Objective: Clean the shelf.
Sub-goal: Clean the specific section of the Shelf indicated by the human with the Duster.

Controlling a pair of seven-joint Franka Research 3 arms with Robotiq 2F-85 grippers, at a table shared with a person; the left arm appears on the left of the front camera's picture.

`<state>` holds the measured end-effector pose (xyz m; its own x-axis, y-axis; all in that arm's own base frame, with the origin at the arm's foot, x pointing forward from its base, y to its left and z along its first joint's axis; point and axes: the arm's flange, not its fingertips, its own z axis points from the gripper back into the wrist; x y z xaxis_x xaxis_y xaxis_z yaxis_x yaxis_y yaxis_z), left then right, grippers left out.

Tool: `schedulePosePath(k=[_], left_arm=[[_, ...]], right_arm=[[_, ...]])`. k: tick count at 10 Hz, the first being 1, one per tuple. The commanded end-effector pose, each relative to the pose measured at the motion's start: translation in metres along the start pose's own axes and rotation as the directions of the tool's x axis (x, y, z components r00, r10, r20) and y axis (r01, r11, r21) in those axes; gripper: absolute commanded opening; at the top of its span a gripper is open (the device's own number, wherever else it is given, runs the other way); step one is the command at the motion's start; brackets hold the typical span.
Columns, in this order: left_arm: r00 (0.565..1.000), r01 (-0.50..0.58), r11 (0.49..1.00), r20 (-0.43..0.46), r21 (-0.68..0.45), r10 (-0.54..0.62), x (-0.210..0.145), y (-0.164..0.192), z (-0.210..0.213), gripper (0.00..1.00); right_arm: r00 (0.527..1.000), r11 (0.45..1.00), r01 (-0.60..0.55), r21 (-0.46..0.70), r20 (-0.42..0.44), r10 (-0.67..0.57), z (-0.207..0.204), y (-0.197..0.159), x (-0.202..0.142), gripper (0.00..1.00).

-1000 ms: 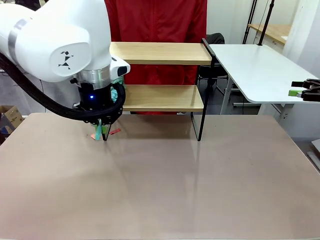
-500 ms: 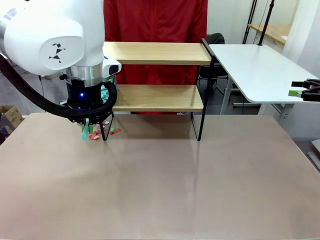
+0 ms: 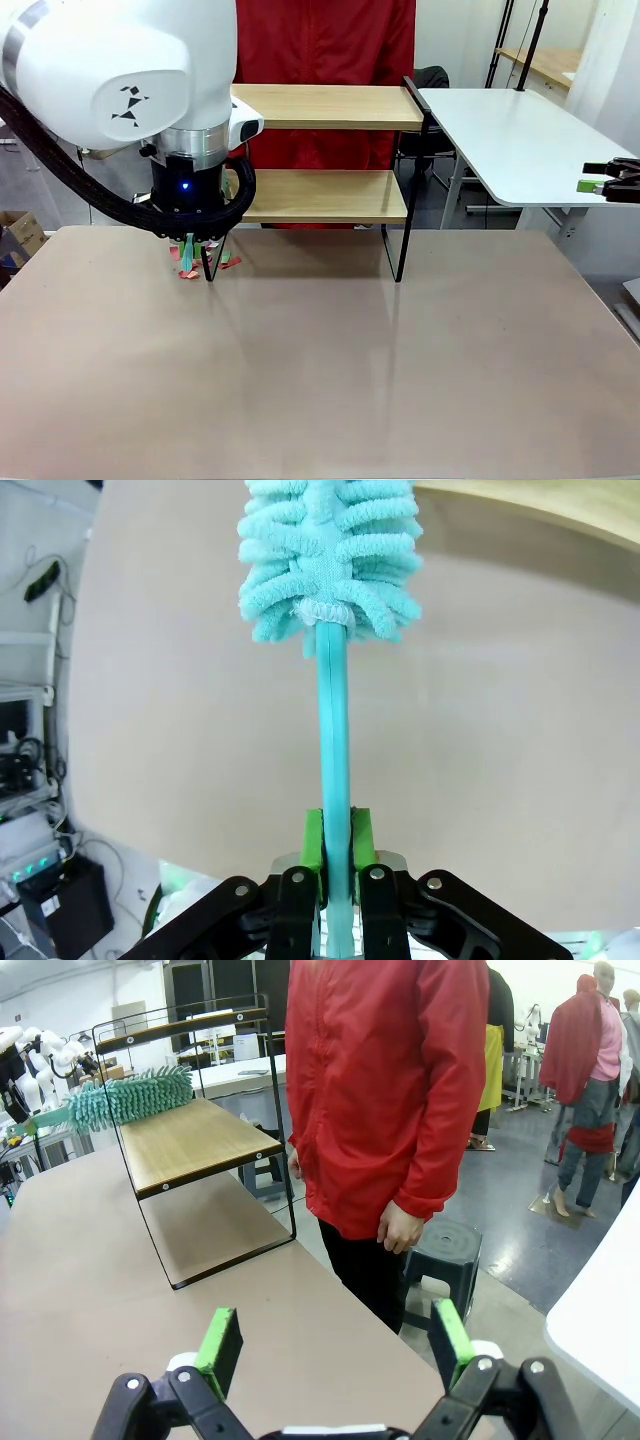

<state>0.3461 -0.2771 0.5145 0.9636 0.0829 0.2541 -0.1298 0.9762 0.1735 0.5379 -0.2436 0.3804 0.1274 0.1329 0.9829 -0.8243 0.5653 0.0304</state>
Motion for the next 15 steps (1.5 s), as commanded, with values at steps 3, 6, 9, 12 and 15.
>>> schedulePosePath(k=[3,6,9,12,15], left_arm=[[0.998,0.037,0.995,0.06,-0.092,-0.032,0.003,0.0,0.004,0.13],[0.982,0.104,0.985,0.173,-0.138,-0.079,-0.003,-0.002,0.017,0.13],[0.959,0.18,0.965,0.25,-0.191,-0.13,-0.008,0.011,0.032,0.13],[0.909,0.366,0.901,0.297,-0.231,-0.293,-0.005,0.028,0.035,0.13],[0.806,0.582,0.748,0.344,-0.319,-0.481,0.003,0.046,0.024,0.13]], right_arm=[[1.0,1.0,0.011,-0.015,-0.014,-0.011,-0.002,0.001,0.009,1.0],[1.0,1.0,0.011,-0.015,-0.014,-0.011,-0.002,0.001,0.009,1.0],[1.0,1.0,0.011,-0.015,-0.014,-0.011,-0.002,0.001,0.009,1.0],[1.0,1.0,0.011,-0.015,-0.014,-0.011,-0.002,0.001,0.009,1.0],[1.0,1.0,0.011,-0.015,-0.014,-0.011,-0.002,0.001,0.009,1.0]])
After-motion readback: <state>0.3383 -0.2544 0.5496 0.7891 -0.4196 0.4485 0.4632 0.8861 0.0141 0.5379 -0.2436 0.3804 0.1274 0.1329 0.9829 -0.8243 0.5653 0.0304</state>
